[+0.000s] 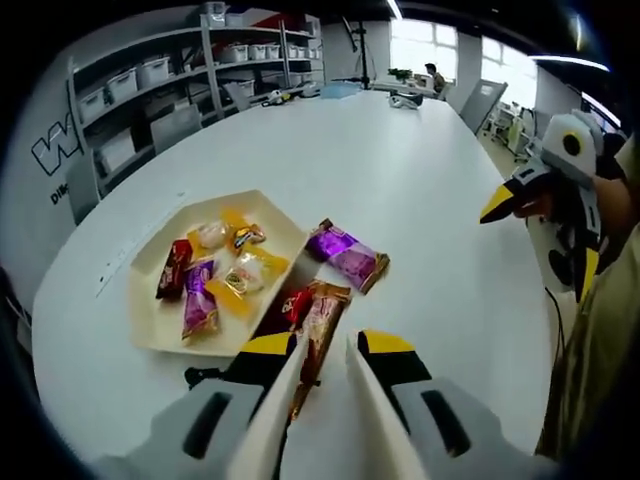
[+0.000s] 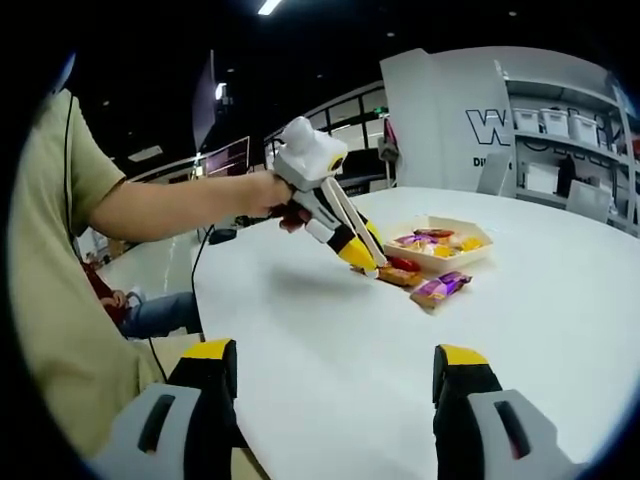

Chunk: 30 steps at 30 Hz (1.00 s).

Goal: Place the target food into the container with the food tongs after gripping and lifting it, then release it inside without dropping or visibly crushing the food.

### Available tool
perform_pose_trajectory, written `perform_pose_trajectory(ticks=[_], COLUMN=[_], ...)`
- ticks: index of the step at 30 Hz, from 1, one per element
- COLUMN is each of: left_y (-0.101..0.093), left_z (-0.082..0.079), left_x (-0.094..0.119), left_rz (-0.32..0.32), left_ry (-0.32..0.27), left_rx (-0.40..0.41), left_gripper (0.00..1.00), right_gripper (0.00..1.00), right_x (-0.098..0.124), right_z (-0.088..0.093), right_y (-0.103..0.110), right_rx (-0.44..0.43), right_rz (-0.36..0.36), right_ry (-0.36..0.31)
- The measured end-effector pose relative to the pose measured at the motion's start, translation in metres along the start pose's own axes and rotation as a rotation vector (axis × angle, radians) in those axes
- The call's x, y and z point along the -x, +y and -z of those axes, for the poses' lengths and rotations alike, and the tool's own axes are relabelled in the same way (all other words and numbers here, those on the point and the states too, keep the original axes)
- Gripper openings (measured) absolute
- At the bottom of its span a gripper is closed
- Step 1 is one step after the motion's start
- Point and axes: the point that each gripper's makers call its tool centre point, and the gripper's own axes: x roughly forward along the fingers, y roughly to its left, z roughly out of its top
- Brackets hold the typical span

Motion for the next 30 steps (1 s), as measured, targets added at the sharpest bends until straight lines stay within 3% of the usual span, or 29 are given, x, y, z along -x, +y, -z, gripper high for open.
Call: perform_pose_trajectory(ticks=[30], left_y=[-0.014], left_z=[0.019], left_x=[0.021], left_rz=[0.019], left_ry=[0.025], left_rx=[0.011], left_gripper=[0.23], right_gripper=[0.79], right_x=[0.001], right_z=[-0.004], right_y=[0.004], right_rx=[0.010], right_rz=[-0.002], right_ry=[-0.004])
